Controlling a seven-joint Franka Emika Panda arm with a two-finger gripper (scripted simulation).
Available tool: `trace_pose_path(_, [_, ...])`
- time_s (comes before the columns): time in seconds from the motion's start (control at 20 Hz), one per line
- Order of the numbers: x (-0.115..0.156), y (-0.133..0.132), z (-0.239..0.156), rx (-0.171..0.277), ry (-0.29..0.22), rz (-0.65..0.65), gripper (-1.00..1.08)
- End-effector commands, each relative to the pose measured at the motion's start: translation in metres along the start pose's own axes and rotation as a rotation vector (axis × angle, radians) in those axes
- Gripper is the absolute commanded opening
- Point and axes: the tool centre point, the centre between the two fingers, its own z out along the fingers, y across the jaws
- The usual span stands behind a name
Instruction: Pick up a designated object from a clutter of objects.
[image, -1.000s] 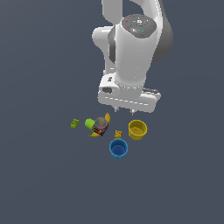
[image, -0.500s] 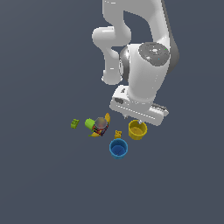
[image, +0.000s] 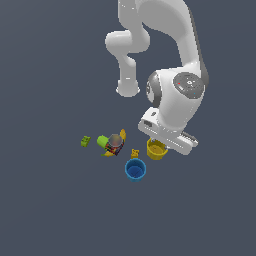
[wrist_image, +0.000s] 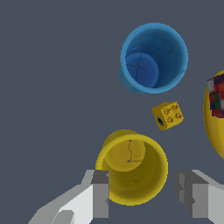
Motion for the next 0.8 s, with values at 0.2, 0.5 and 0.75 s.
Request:
trace_pose_path(0.2, [-0.014,-0.02,0.029,-0.006,-0.008,0.113,0.28])
trace_pose_path(0.5, [-0.023,-0.032,0.048,-0.011,-0.013,0.182,0.28])
trace_pose_path(0.75, [-0.028,-0.037,0.056,-0.013,-0.015,0.214,0.28])
